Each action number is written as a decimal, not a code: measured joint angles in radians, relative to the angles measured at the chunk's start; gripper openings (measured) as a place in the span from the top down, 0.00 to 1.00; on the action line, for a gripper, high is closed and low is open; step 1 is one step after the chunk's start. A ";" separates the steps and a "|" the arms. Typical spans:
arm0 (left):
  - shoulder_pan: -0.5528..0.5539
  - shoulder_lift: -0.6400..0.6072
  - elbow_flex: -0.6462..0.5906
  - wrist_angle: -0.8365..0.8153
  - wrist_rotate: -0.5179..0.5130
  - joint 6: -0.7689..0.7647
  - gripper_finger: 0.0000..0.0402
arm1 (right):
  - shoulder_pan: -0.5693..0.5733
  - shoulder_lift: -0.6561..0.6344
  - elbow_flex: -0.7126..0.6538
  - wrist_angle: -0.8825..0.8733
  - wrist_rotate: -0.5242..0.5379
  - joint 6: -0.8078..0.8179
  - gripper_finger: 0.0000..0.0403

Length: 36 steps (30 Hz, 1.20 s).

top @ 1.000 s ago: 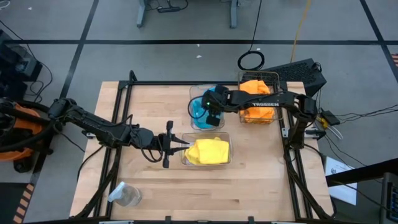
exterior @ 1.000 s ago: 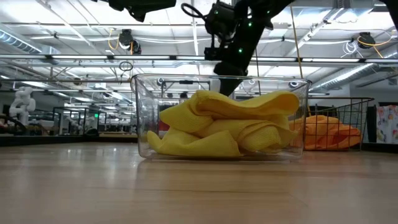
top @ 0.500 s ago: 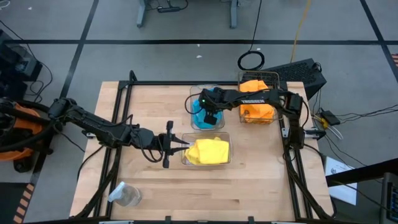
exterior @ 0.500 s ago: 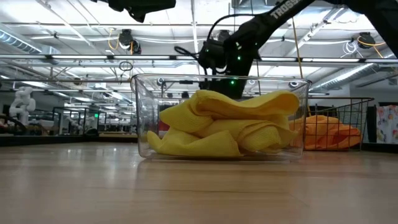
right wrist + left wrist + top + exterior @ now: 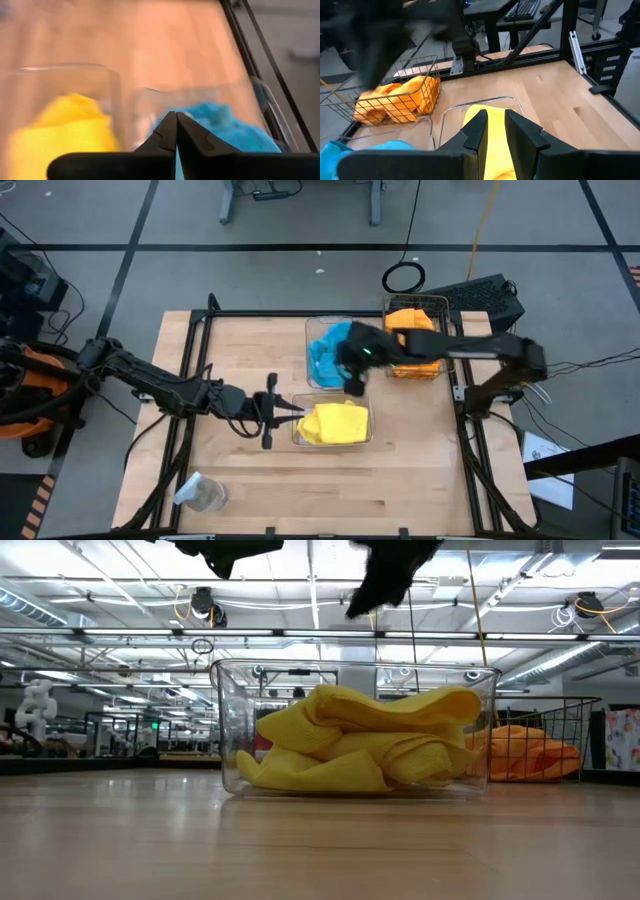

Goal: Sort microfiber towel by color & place in baskets
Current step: Return to Home Position

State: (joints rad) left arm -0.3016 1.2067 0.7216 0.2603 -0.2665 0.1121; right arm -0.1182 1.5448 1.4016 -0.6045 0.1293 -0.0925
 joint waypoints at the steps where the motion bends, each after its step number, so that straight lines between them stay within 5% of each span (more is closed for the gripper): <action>1: 0.000 -0.004 0.000 -0.001 -0.001 -0.002 0.82 | 0.028 -0.042 -0.027 0.018 -0.002 -0.001 1.00; 5: 0.000 -0.007 0.000 -0.017 -0.002 -0.034 0.82 | 0.154 -0.236 -0.220 0.141 0.014 0.057 1.00; 11: 0.000 -0.011 -0.004 -0.050 -0.024 -0.062 0.82 | 0.367 -0.502 -0.689 0.518 0.141 0.116 1.00; 17: 0.021 -0.009 -0.081 -0.042 -0.027 -0.002 0.82 | 0.445 -0.658 -0.990 0.717 0.156 0.130 1.00; 36: 0.136 -0.009 -0.289 0.163 -0.016 -0.023 0.82 | 0.447 -0.891 -1.288 0.934 -0.002 -0.013 1.00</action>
State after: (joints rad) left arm -0.1654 1.1973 0.4329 0.4237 -0.2822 0.0889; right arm 0.3290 0.6534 0.1141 0.3294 0.1271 -0.1056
